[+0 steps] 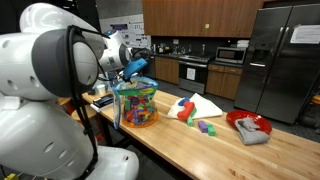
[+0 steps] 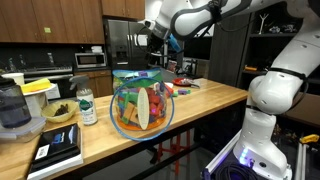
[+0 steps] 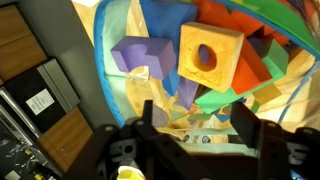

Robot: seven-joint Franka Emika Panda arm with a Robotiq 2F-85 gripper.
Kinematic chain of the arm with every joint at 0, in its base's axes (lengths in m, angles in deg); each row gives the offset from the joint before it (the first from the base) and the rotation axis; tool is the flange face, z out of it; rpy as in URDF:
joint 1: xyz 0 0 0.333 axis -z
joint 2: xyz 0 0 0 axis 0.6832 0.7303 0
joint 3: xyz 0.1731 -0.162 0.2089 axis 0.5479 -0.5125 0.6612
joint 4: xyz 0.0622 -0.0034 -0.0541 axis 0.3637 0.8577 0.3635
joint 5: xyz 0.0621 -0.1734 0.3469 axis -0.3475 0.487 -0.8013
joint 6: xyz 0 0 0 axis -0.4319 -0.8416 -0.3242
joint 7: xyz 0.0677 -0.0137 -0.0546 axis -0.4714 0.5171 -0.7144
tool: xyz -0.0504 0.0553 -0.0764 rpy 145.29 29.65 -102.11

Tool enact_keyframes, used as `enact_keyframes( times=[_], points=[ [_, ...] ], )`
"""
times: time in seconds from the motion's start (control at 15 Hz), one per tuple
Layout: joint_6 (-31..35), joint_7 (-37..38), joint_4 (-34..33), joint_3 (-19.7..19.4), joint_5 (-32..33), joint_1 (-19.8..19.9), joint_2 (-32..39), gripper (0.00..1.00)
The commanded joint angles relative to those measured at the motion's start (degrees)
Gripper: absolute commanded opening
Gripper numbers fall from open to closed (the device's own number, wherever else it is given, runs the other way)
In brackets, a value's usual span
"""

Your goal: Put the light orange block with a hole at the center into the plastic bag with blocks in it

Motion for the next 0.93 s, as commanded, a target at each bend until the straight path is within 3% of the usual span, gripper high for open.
enact_keyframes(
  times=[0.0,0.87],
  points=[
    [1.2,1.2,-0.2,0.2,0.5,1.9,-0.4,1.0],
    [7.5,9.7,-1.0,-2.9,1.9,12.2,0.7,1.0]
  ],
)
